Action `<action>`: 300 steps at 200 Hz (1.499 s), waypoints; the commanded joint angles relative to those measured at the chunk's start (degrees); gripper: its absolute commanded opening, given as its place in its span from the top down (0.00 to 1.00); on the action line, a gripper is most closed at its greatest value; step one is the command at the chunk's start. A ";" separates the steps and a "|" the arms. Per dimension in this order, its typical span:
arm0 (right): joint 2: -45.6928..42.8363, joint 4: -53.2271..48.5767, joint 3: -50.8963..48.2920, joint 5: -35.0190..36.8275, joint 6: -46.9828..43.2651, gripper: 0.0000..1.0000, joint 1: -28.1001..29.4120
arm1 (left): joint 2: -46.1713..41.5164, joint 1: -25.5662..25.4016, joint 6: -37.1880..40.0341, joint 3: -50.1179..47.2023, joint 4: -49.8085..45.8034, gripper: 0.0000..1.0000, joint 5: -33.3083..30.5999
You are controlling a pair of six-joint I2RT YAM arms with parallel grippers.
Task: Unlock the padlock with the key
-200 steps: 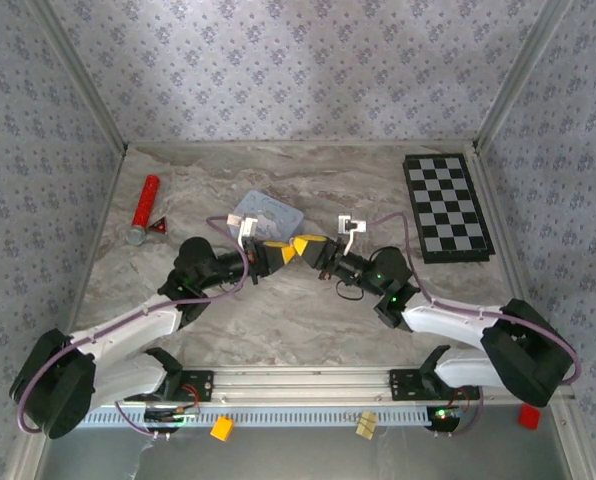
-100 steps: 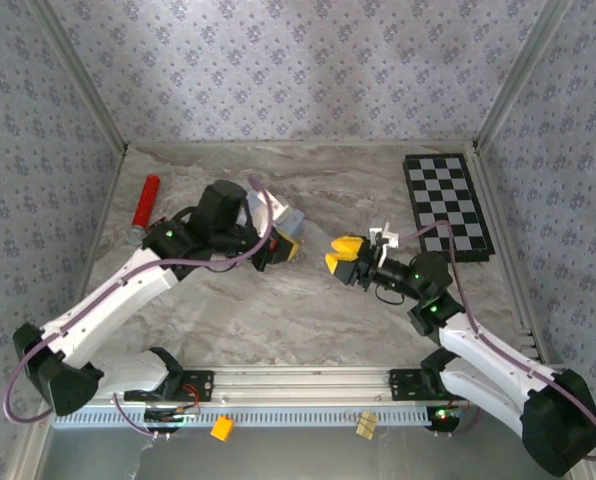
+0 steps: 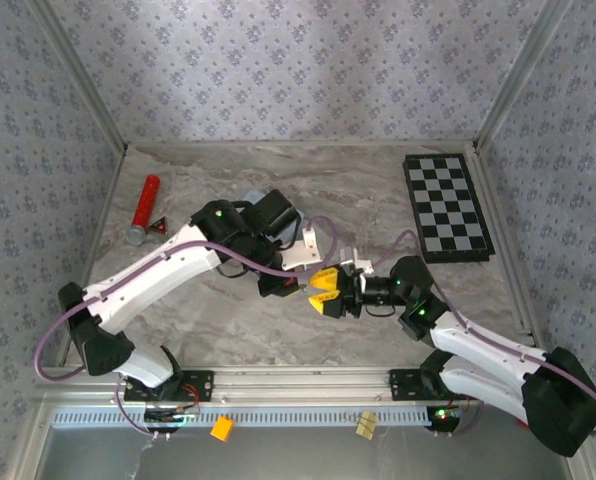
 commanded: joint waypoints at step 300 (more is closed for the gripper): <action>2.65 -6.92 4.85 0.50 -5.16 1.00 0.59 | -4.83 0.66 1.39 0.27 4.60 0.83 -3.82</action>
